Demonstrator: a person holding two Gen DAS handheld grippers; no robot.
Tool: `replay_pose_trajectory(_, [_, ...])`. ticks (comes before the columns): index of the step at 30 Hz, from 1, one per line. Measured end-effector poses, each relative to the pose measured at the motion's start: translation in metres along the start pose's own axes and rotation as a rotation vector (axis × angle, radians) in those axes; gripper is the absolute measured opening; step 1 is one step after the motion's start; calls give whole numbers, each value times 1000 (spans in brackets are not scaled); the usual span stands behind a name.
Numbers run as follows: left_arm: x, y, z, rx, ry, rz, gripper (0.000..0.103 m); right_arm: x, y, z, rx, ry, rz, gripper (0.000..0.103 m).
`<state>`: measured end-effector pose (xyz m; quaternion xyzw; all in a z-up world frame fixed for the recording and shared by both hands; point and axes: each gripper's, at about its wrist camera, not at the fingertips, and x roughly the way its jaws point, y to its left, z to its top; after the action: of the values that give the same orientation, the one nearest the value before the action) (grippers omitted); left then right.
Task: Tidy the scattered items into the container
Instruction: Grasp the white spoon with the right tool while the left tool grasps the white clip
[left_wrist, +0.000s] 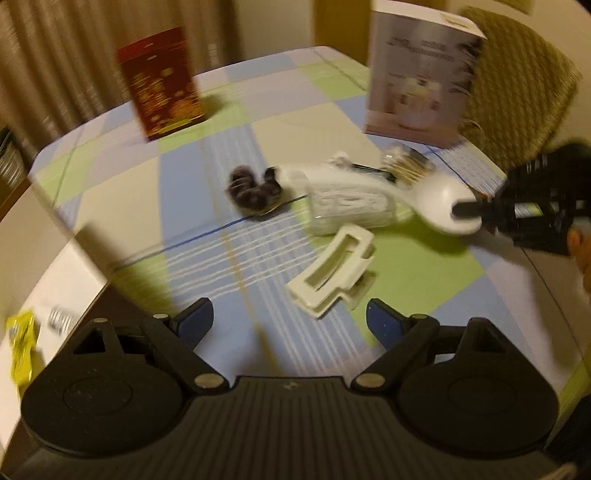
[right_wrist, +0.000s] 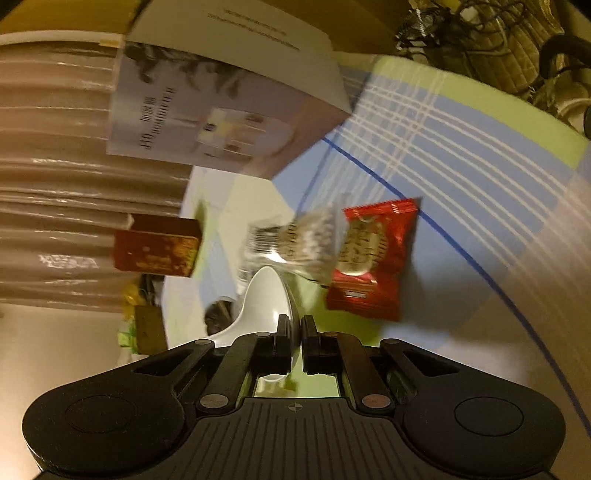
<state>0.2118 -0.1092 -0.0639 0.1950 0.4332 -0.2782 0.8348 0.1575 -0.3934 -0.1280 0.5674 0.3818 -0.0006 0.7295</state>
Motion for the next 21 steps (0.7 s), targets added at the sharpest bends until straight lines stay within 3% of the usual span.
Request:
replay_pose_trajectory(10, [52,-16,21,198,6,-152,83,-14,4,-4,39,-31,15,8])
replay_pose_trajectory(13, [68,-18,24,214,21,-192,75,-18,4,-5,46,-45,13,8])
replay_pose_trajectory(15, [78,-18,26,211,37,-210,60,-22,4,-5,47,-54,11,8])
replay_pose_trajectory(21, [80,-14,19,187,54,-255,36,-23,4,-8,43,-54,-2,8])
